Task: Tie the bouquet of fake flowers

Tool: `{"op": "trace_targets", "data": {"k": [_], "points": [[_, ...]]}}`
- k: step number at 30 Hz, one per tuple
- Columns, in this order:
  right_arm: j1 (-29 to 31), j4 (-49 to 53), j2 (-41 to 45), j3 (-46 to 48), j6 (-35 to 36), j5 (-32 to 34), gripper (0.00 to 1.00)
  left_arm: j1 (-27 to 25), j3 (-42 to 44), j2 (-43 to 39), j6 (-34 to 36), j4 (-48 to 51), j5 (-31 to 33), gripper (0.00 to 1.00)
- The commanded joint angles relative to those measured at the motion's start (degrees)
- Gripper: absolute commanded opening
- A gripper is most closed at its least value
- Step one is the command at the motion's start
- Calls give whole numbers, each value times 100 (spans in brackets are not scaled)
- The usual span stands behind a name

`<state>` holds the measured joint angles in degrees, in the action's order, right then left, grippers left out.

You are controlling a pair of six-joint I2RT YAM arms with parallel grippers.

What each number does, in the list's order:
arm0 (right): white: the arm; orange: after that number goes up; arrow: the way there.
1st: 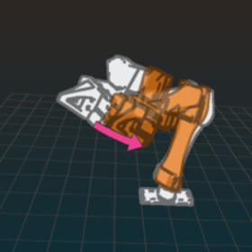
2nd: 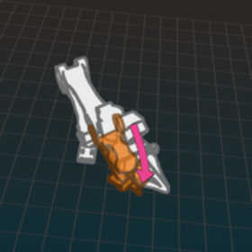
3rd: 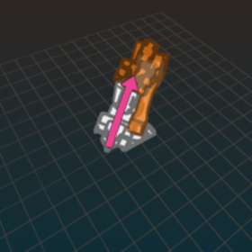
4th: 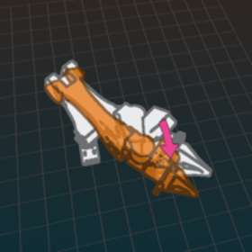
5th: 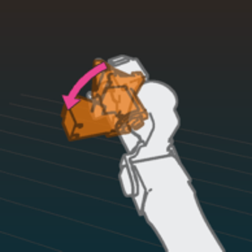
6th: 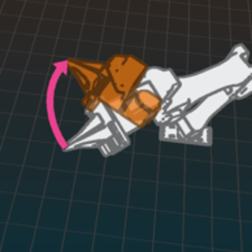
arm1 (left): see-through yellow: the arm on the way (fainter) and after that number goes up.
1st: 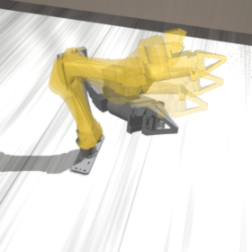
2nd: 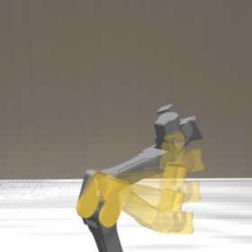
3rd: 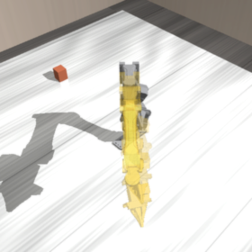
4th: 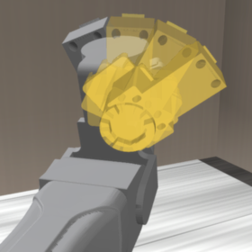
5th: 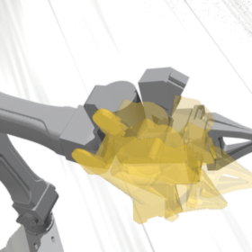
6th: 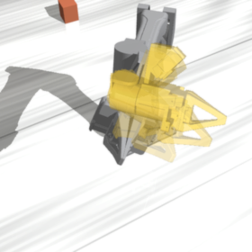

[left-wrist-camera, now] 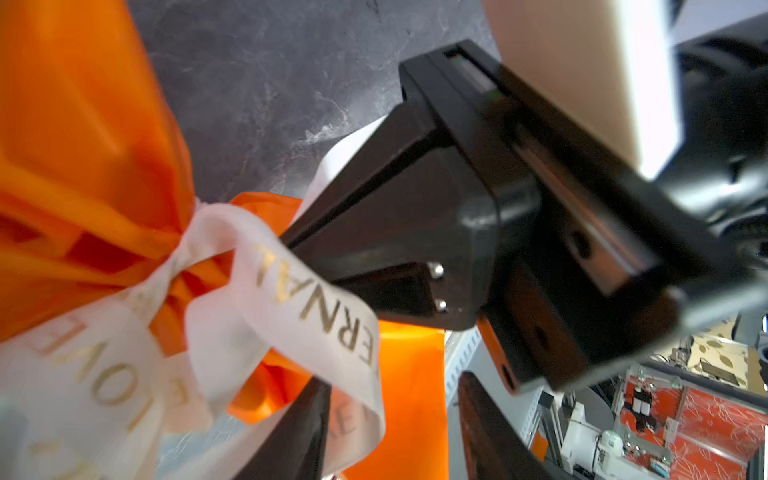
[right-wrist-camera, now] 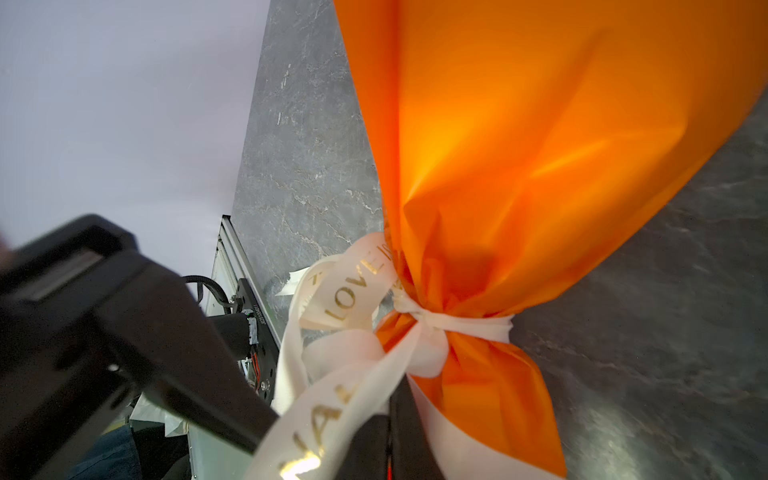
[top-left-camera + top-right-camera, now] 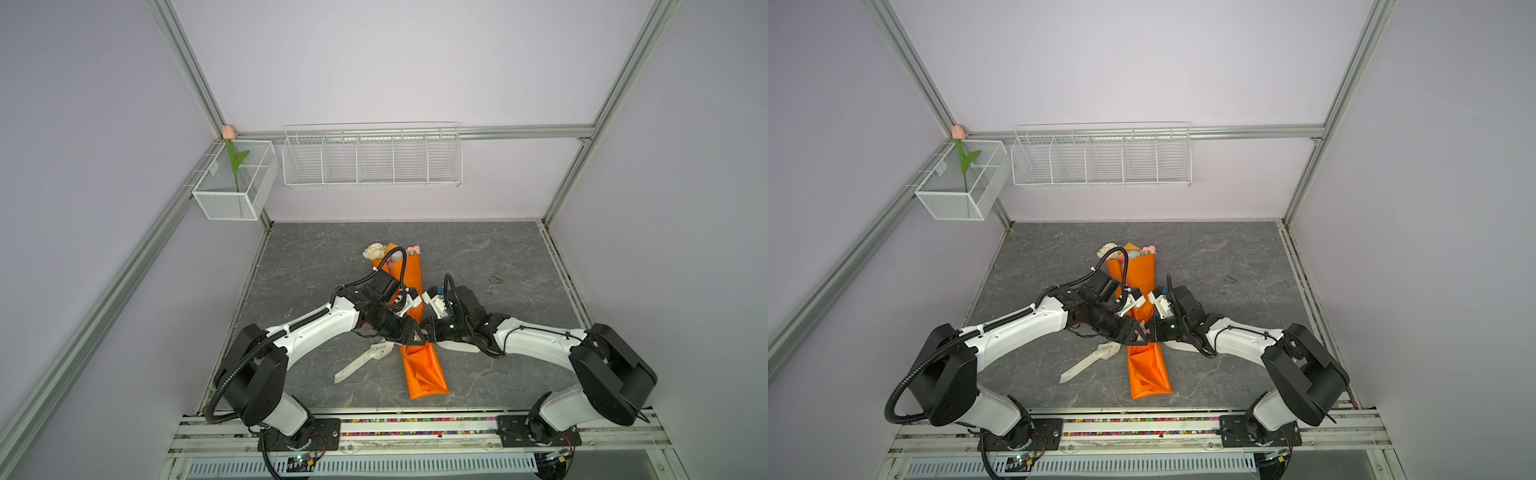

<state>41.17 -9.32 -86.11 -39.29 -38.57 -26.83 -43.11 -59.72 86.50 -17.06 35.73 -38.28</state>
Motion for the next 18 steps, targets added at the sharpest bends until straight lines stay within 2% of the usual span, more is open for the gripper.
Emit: {"op": "trace_targets", "data": {"k": [1,3,4,5,8,11,12,14,16,18], "points": [[-39,-158,128,161,19,24,6,40,-94,-309,208,198,300,54],[-35,-134,129,168,29,20,7,40,-210,-259,335,404,262,59],[-41,-134,129,167,33,12,7,40,-255,-232,386,482,272,74],[-47,-131,129,167,56,-1,7,40,-312,-222,441,618,379,99],[-43,-161,123,167,91,-10,7,40,-408,-235,689,848,446,98],[-41,-240,91,175,82,-33,6,40,-442,-93,809,867,-7,84],[-43,-242,90,169,94,-33,6,33,-513,-84,842,988,137,86],[-45,-246,81,198,110,-5,7,13,-428,-518,748,767,771,98],[-47,-252,87,219,108,-2,7,95,-237,-1139,625,329,1114,100],[-47,-221,116,219,127,-14,7,145,-46,-1657,414,23,1921,100]]}}
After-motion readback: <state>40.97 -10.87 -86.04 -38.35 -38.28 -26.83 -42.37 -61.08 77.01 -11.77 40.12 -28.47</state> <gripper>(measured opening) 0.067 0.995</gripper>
